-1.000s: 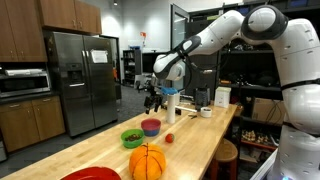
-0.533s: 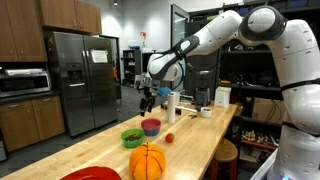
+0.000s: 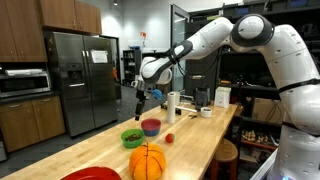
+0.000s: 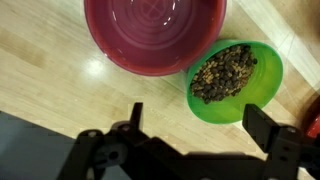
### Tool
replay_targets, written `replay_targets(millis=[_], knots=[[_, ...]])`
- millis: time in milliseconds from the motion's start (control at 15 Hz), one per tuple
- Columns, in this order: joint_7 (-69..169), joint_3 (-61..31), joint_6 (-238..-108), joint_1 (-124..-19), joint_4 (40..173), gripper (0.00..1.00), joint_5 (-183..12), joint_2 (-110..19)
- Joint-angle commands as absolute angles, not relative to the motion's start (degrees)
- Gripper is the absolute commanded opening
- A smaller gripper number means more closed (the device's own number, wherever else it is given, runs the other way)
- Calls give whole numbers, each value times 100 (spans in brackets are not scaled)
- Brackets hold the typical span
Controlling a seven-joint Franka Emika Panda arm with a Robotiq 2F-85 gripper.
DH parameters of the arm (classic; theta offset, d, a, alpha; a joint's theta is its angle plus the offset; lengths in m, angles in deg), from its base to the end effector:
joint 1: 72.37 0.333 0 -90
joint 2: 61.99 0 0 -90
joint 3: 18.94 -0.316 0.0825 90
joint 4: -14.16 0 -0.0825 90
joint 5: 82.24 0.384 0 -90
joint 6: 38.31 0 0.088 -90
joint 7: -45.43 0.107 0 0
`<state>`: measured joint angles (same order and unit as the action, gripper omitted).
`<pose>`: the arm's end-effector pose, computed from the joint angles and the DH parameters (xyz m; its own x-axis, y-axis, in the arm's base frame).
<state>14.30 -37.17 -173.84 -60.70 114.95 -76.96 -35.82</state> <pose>0.5931 0.3179 0.3362 0.5648 0.7888 0.2425 0.8233 -0.5586 -0.1004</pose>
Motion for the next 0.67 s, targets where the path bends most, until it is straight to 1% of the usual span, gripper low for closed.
replay_targets(millis=[0,600], knots=[[750,-3911,-17154,-6120,10968,100,-7826,-3168],[75,-3882,-16898,-5880,10314,100,-8091,-2463]])
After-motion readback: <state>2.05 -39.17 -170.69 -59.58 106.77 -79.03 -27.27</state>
